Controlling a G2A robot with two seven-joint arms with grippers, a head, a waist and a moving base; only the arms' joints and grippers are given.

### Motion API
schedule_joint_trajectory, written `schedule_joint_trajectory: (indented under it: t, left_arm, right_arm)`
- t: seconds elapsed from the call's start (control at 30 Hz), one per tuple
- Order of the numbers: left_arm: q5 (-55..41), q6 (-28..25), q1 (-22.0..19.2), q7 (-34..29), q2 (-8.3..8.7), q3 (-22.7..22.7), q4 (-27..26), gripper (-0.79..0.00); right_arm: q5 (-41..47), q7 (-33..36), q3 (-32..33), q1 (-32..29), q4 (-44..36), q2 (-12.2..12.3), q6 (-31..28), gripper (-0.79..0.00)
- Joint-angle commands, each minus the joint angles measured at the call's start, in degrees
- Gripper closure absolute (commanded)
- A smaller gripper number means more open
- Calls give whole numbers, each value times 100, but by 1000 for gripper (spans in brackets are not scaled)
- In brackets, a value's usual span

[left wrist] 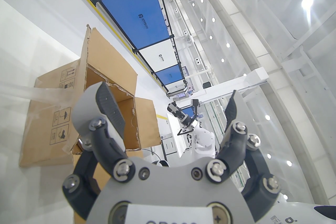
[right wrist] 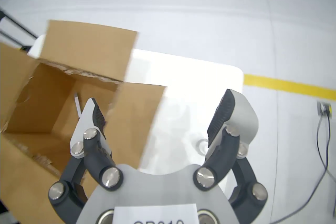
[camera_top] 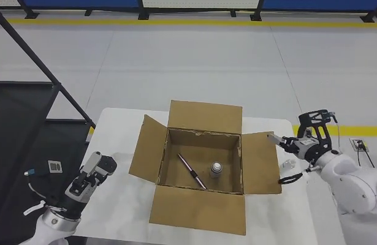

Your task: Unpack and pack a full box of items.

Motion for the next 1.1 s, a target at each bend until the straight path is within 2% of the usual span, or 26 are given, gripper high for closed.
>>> schedule_joint_trajectory:
  t: [0.0,0.03,0.17,0.23,0.4,0.57,0.8,0.83,0.87,0.9,1.07]
  left_arm:
    - [0,0,0,0,0,0,0,-785]
    - [0,0,0,0,0,0,0,-785]
    - [0,0,0,0,0,0,0,-785]
    - [0,0,0,0,0,0,0,-785]
    - [0,0,0,0,0,0,0,-785]
    - [0,0,0,0,0,0,0,-785]
    - [0,0,0,0,0,0,0,-785]
    - [0,0,0,0,0,0,0,-785]
    - [0,0,0,0,0,0,0,-785]
    - [0,0,0,0,0,0,0,-785]
    - [0,0,0,0,0,0,0,-785]
  right_arm:
    - [56,287,-532,144,-129,-12,-423,-785]
    - [148,541,-834,290,-108,-18,-728,-785]
    - [204,1271,-1986,1064,381,-113,-1089,-785]
    - [200,1592,-2637,1565,870,-215,-1021,-785]
    - [301,1695,-3730,2351,1915,-483,-848,-785]
    - [96,1490,-4468,2877,2891,-755,-437,-785]
    - [-274,1507,-4857,3210,3595,-963,127,-785]
    - [-296,1520,-4876,3219,3638,-978,166,-757]
    - [-277,1548,-4887,3221,3682,-992,178,-542]
    - [-265,1584,-4892,3229,3733,-1003,183,-382]
    - [-194,1758,-4887,3260,3895,-1047,200,0]
